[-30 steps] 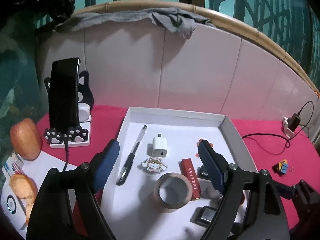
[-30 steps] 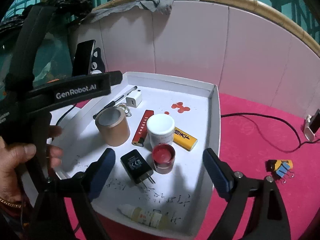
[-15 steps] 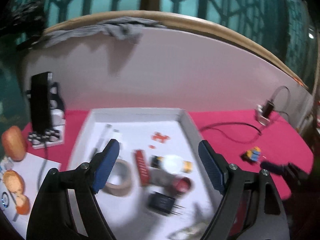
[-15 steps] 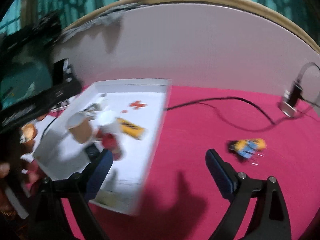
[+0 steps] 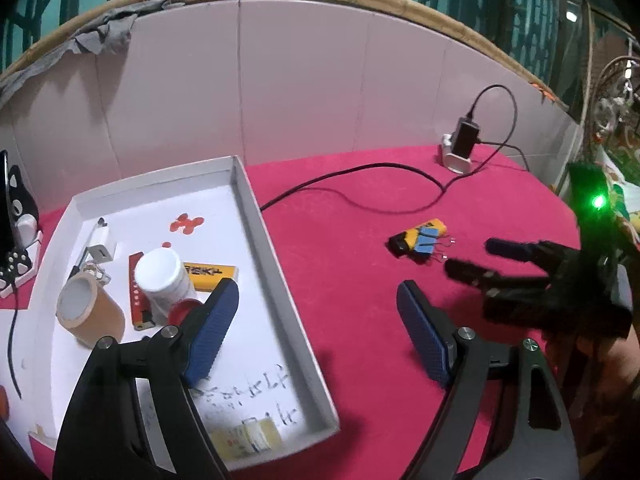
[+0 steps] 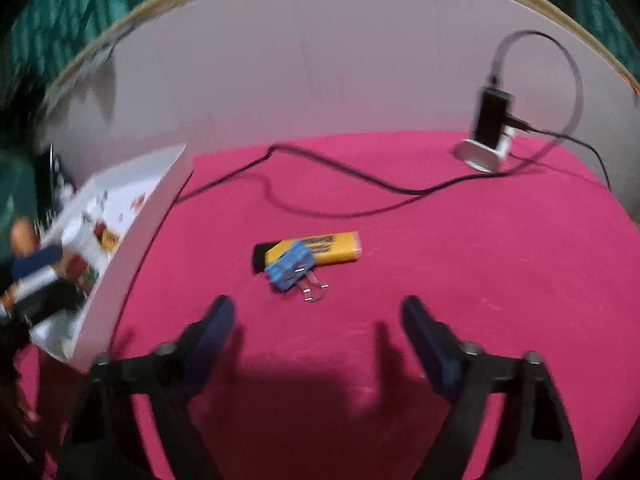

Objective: Organize rigid objects
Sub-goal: 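Move the right gripper to the blue binder clip and grasp it, then grasp the yellow lighter with the left gripper while the right gripper holds the clip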

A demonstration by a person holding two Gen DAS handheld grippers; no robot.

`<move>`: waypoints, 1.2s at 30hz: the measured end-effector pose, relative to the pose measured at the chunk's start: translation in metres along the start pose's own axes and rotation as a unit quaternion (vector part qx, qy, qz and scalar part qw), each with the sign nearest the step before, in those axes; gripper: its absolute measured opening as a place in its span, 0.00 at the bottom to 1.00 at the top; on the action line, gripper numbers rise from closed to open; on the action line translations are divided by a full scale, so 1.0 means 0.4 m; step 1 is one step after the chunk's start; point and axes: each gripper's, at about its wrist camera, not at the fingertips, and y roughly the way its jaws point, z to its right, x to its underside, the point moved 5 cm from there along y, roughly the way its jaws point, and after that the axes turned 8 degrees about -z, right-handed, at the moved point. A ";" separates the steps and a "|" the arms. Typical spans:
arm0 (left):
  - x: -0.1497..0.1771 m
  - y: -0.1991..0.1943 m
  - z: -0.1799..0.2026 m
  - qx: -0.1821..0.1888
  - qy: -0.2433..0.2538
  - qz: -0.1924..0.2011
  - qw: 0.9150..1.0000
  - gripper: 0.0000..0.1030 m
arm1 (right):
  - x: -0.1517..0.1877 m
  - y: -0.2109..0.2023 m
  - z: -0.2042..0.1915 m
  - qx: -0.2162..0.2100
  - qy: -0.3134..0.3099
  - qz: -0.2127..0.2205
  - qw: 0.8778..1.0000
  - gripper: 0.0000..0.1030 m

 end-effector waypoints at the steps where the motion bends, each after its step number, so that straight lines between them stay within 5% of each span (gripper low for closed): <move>1: -0.003 0.001 -0.004 -0.005 -0.002 -0.001 1.000 0.80 | -0.007 0.017 -0.014 0.000 -0.003 -0.005 1.000 0.66; 13: 0.005 0.014 -0.002 -0.023 0.010 -0.007 1.000 0.80 | -0.060 0.099 -0.050 0.002 0.010 -0.020 1.000 0.66; 16: 0.004 0.016 0.008 -0.022 0.016 -0.010 1.000 0.80 | -0.059 0.100 -0.042 0.006 0.001 -0.021 1.000 0.48; 18: 0.001 0.018 0.014 -0.022 0.019 -0.011 1.000 0.80 | -0.056 0.094 -0.030 -0.002 0.002 -0.019 1.000 0.28; 25: -0.014 0.040 0.047 -0.018 0.038 -0.022 0.999 0.80 | 0.010 0.030 0.032 -0.011 0.008 -0.006 1.000 0.22; 31: -0.037 0.087 0.116 0.006 0.066 -0.048 0.997 0.80 | 0.116 -0.047 0.177 -0.007 0.072 -0.005 0.997 0.22; 36: -0.074 0.176 0.207 0.035 0.085 -0.082 0.992 0.80 | 0.159 -0.074 0.233 -0.052 0.125 0.003 0.991 0.22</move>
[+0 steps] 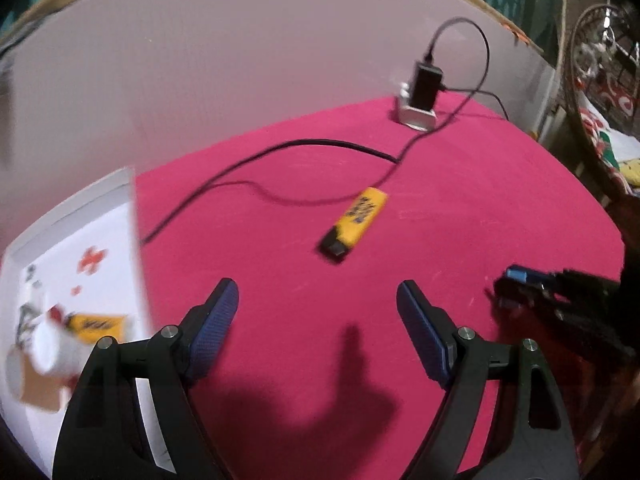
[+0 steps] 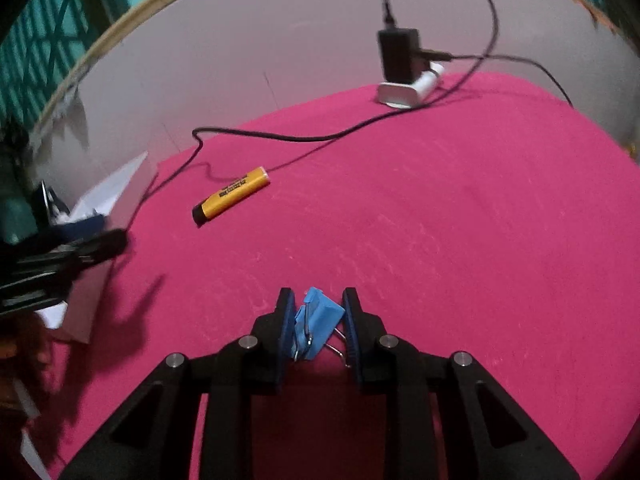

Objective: Organize rigid objects
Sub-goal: 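Grasp the yellow lighter with the left gripper while the right gripper holds the clip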

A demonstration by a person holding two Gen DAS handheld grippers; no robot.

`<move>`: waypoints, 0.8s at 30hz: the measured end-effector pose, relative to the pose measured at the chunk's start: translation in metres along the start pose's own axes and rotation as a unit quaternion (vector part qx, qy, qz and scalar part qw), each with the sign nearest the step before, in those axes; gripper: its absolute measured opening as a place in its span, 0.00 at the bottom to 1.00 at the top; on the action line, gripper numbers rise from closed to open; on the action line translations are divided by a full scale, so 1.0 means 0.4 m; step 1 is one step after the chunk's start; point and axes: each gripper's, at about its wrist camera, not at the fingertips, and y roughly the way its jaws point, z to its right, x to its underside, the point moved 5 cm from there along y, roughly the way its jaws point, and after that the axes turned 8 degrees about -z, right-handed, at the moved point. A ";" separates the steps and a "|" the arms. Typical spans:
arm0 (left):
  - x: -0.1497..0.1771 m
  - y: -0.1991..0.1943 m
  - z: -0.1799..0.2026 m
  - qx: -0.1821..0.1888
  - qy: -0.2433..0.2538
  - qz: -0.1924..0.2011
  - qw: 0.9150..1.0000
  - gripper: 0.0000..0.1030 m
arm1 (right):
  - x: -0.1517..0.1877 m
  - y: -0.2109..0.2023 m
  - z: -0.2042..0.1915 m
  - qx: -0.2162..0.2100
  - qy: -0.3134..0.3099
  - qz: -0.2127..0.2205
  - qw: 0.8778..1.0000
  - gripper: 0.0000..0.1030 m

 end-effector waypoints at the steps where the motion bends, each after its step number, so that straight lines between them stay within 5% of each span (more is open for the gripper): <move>1: -0.014 0.020 0.013 0.002 0.007 -0.005 1.000 0.80 | 0.000 -0.001 -0.001 -0.003 0.002 0.000 1.000 0.22; 10: -0.094 0.172 0.065 -0.026 0.048 -0.035 0.998 0.80 | 0.004 -0.008 0.008 -0.034 0.022 0.002 0.999 0.22; 16: -0.097 0.182 0.047 0.005 0.035 -0.027 0.999 0.80 | 0.003 -0.005 0.011 -0.044 0.029 0.002 0.999 0.23; 19: -0.091 0.170 0.057 0.018 0.049 -0.025 0.998 0.62 | 0.004 -0.007 0.011 -0.046 0.032 0.003 0.998 0.23; 23: -0.071 0.150 0.087 0.023 0.079 -0.025 0.996 0.24 | 0.002 -0.005 0.011 -0.043 0.031 0.003 0.999 0.23; 24: -0.065 0.145 0.097 0.013 0.090 -0.022 0.996 0.23 | 0.002 -0.005 0.010 -0.042 0.030 0.003 0.999 0.23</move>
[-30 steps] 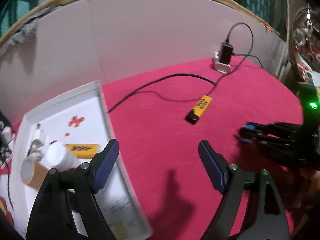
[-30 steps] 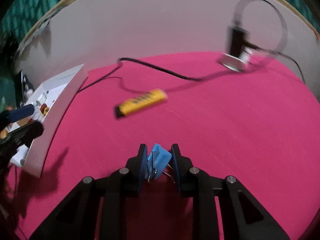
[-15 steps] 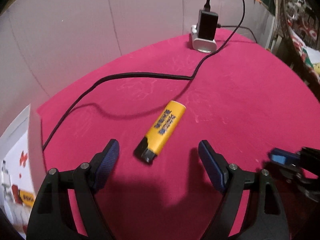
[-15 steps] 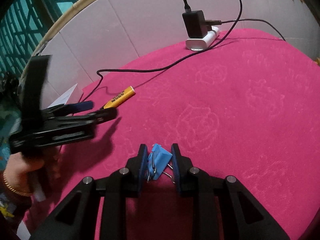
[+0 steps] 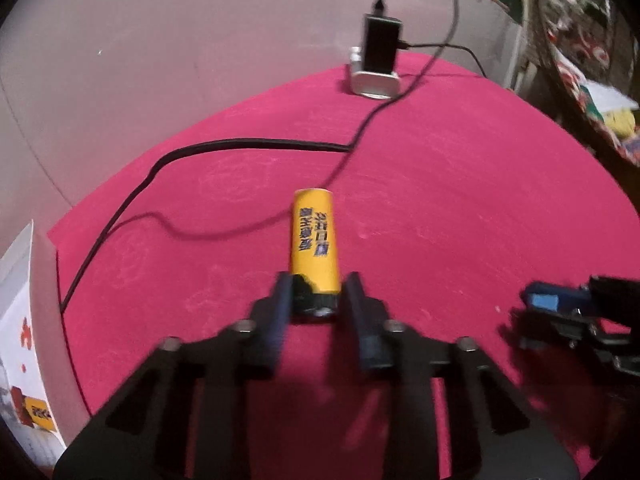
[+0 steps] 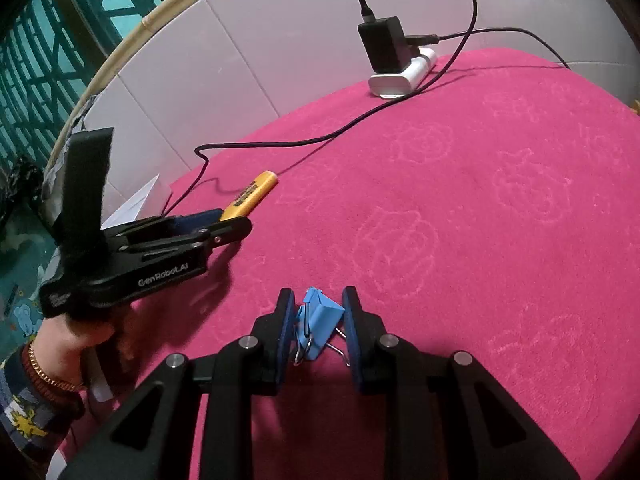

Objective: Organize rigid objects
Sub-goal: 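Grasp the yellow lighter with the left gripper while the right gripper holds the clip, then carry the yellow lighter and blue clip over the tray with both grippers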

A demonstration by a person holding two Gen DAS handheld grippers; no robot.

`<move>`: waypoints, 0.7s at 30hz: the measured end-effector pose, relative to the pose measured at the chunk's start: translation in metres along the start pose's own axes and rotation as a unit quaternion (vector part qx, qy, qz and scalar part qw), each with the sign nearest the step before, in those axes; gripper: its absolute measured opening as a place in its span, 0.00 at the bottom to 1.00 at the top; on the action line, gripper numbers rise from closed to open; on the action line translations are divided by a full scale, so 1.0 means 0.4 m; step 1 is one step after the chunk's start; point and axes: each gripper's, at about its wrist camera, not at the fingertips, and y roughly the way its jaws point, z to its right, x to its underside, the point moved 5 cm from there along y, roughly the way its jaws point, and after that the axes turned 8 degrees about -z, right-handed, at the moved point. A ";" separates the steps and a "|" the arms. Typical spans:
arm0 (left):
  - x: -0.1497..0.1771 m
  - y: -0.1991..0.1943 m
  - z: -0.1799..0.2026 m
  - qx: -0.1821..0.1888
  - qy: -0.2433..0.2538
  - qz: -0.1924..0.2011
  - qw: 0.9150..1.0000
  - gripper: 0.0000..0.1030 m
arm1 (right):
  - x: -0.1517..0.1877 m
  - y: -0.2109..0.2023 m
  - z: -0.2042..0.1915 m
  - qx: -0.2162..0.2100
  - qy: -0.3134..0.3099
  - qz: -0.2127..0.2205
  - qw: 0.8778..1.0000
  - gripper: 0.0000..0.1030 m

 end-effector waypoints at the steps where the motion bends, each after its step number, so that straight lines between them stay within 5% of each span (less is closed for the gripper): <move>1: 0.002 -0.003 0.007 -0.007 0.006 0.002 1.000 0.23 | 0.000 0.000 0.000 0.001 -0.001 0.000 1.000 0.23; 10: 0.065 -0.037 -0.006 0.023 -0.046 0.023 0.998 0.23 | -0.001 -0.001 -0.003 0.011 -0.004 0.001 1.000 0.22; 21: 0.195 -0.238 0.040 0.033 -0.063 0.109 0.991 0.23 | 0.027 -0.057 -0.046 -0.002 -0.009 0.039 0.999 0.13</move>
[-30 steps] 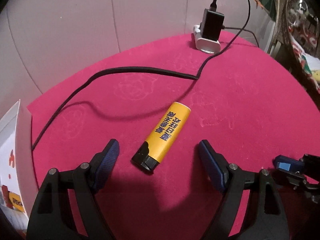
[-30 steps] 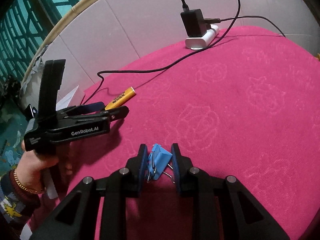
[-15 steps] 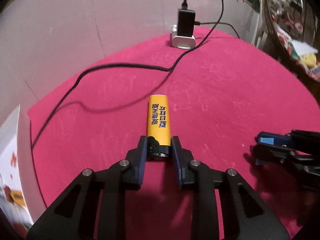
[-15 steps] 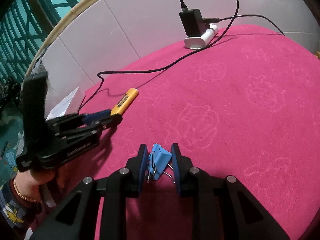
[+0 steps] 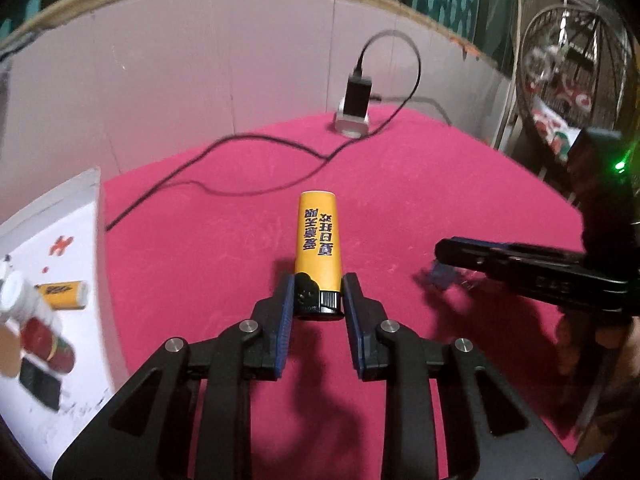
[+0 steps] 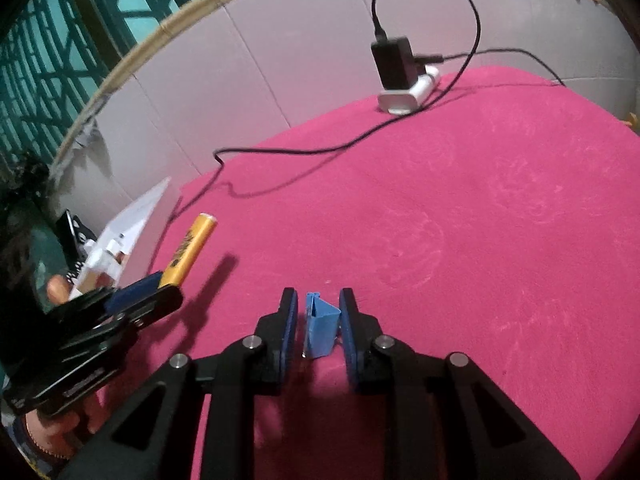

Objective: Organize rigid objects
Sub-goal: 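Carry the yellow lighter and blue clip over the tray with both grippers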

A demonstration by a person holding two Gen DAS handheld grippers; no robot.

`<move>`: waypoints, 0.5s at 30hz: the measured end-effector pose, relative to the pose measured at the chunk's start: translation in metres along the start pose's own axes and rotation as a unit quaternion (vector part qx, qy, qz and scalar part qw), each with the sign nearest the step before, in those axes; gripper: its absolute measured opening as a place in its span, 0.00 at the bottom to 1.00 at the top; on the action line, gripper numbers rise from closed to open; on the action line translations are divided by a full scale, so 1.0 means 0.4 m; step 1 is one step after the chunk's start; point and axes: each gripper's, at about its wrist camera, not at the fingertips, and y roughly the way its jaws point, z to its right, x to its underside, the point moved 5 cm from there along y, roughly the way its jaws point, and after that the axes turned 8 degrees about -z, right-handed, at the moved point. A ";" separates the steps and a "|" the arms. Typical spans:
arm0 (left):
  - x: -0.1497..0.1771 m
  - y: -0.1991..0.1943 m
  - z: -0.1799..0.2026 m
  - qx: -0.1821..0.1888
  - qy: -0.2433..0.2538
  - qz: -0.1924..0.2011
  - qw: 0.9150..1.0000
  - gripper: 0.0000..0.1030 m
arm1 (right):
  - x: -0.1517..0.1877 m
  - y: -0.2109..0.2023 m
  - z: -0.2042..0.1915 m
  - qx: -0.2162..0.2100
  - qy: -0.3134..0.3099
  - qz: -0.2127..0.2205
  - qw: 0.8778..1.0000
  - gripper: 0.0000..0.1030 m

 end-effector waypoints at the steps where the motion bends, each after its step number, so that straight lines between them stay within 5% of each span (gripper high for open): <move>1: 0.002 -0.019 0.001 0.001 -0.003 0.008 1.000 0.23 | 0.002 -0.009 -0.006 -0.002 0.000 0.004 1.000 0.13; 15: 0.034 -0.218 -0.104 -0.002 -0.066 0.083 0.994 0.23 | -0.009 -0.106 -0.157 -0.016 -0.058 0.039 0.997 0.12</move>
